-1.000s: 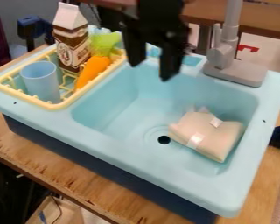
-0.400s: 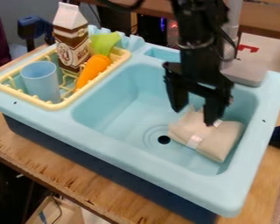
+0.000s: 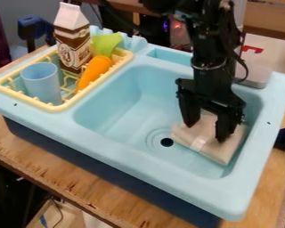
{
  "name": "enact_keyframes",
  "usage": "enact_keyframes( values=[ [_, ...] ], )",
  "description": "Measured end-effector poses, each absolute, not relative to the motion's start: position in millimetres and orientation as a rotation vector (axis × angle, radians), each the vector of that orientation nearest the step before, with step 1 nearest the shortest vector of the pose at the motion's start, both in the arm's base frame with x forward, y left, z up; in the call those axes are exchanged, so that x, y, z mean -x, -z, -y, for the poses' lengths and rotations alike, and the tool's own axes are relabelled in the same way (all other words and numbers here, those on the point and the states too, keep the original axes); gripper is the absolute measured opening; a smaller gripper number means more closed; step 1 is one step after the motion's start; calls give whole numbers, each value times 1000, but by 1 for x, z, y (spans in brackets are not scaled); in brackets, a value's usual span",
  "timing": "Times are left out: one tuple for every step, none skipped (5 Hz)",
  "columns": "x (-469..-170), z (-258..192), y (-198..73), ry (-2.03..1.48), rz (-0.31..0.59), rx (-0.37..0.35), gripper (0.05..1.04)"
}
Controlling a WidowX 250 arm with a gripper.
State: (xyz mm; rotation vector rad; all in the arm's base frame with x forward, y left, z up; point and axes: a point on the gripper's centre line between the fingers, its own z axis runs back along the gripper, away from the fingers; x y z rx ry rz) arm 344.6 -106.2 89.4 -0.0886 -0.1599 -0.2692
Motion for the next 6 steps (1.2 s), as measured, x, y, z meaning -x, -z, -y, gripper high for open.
enact_keyframes(
  values=[
    [-349, 104, -85, 262, 156, 65, 994],
    [-348, 104, -82, 254, 155, 58, 995],
    [-338, 105, -80, 267, 143, 53, 996],
    [-314, 107, -76, 285, 109, 59, 996],
    [-297, 113, -70, 289, 80, 80, 996],
    [-288, 118, -70, 274, 74, 110, 996]
  ],
)
